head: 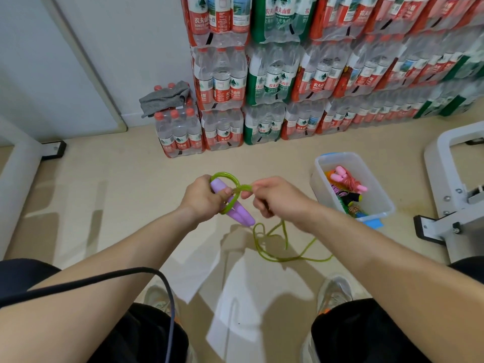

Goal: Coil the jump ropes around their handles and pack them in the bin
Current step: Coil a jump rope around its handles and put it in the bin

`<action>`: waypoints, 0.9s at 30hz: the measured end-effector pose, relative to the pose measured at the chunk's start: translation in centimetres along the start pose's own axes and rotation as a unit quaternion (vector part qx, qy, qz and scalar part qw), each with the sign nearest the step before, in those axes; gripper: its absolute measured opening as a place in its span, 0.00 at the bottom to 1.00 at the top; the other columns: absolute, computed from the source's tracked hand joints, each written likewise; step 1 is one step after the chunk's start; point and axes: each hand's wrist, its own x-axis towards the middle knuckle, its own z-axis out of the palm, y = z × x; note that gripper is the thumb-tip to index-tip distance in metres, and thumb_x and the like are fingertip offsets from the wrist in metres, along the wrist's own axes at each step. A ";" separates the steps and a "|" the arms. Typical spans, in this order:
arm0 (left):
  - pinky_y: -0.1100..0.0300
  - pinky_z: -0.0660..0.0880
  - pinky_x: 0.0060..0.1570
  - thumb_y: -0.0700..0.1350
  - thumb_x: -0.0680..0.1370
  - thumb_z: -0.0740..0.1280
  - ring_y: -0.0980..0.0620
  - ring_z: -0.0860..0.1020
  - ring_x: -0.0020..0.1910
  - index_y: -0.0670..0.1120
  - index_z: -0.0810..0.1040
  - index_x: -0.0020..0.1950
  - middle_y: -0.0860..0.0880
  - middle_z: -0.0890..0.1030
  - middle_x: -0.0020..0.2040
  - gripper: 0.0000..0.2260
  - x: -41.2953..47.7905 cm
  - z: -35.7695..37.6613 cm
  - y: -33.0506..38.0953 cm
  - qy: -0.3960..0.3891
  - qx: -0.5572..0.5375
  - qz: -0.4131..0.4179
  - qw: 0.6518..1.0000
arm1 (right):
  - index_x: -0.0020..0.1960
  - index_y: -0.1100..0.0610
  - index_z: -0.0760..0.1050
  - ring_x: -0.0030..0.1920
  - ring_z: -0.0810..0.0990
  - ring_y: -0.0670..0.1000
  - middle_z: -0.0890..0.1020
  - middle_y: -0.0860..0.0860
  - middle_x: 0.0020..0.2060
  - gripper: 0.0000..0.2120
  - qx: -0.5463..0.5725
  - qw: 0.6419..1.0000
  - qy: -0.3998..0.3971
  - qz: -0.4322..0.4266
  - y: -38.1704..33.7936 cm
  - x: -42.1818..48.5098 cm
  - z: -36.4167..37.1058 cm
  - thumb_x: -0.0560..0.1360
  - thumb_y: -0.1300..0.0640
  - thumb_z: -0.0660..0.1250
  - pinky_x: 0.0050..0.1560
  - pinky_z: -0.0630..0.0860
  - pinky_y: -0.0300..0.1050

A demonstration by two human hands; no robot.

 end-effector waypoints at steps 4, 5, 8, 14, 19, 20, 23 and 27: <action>0.48 0.81 0.47 0.45 0.81 0.69 0.48 0.78 0.39 0.43 0.76 0.47 0.47 0.80 0.35 0.07 -1.9 0.0 0.7 -0.165 -0.080 0.032 0.983 | 0.36 0.60 0.80 0.30 0.62 0.47 0.72 0.43 0.24 0.16 -0.019 0.997 0.069 0.007 0.4 1.4 -4.1 0.79 0.63 0.60 0.29 0.59 0.40; 0.51 0.82 0.46 0.44 0.81 0.68 0.49 0.78 0.40 0.43 0.76 0.48 0.47 0.80 0.36 0.06 -2.5 0.0 1.1 -0.212 -0.104 0.041 0.971 | 0.33 0.58 0.80 0.29 0.61 0.48 0.69 0.45 0.23 0.16 -0.007 0.995 0.096 0.010 0.5 1.7 -5.0 0.77 0.62 0.62 0.29 0.58 0.42; 0.54 0.80 0.47 0.48 0.80 0.68 0.50 0.78 0.44 0.43 0.75 0.53 0.43 0.78 0.43 0.09 -3.5 -0.4 2.2 -0.327 -0.164 0.065 0.928 | 0.31 0.59 0.77 0.26 0.59 0.48 0.63 0.47 0.21 0.15 0.027 0.992 0.119 -0.008 0.7 1.7 -6.6 0.75 0.62 0.63 0.30 0.57 0.43; 0.54 0.81 0.46 0.49 0.76 0.68 0.44 0.80 0.50 0.39 0.74 0.58 0.39 0.80 0.52 0.17 -4.0 -1.0 2.8 -0.296 -0.240 0.063 0.922 | 0.38 0.59 0.80 0.28 0.62 0.47 0.68 0.54 0.28 0.14 0.041 0.996 0.062 -0.048 1.7 1.5 -7.3 0.77 0.67 0.60 0.32 0.58 0.44; 0.53 0.82 0.48 0.45 0.78 0.70 0.45 0.81 0.48 0.42 0.75 0.56 0.41 0.81 0.50 0.11 -3.9 -2.0 3.3 -0.257 -0.272 0.065 0.925 | 0.51 0.57 0.81 0.34 0.68 0.45 0.73 0.51 0.33 0.14 -0.088 0.988 -0.100 -0.072 1.6 0.6 -6.8 0.84 0.65 0.58 0.37 0.65 0.35; 0.54 0.81 0.46 0.45 0.78 0.68 0.46 0.81 0.46 0.42 0.75 0.55 0.43 0.82 0.48 0.10 -3.9 -2.2 3.4 -0.253 -0.263 0.068 0.929 | 0.49 0.58 0.80 0.34 0.71 0.45 0.76 0.52 0.36 0.13 -0.097 0.988 -0.101 -0.071 1.2 0.5 -6.5 0.83 0.66 0.57 0.38 0.68 0.35; 0.58 0.80 0.43 0.43 0.81 0.66 0.49 0.82 0.42 0.42 0.76 0.51 0.47 0.83 0.41 0.05 -4.0 -2.2 3.6 -0.238 -0.199 0.078 0.947 | 0.41 0.62 0.79 0.35 0.78 0.44 0.82 0.56 0.38 0.11 -0.088 0.991 -0.079 -0.064 -0.3 0.0 -5.5 0.73 0.65 0.58 0.41 0.73 0.32; 0.56 0.82 0.42 0.42 0.82 0.67 0.50 0.80 0.37 0.38 0.79 0.49 0.44 0.81 0.36 0.07 -3.7 -1.6 3.5 -0.213 -0.126 0.084 0.965 | 0.41 0.66 0.76 0.31 0.78 0.54 0.79 0.61 0.31 0.14 -0.017 0.995 -0.095 -0.037 -1.5 -0.5 -3.9 0.74 0.70 0.52 0.35 0.76 0.39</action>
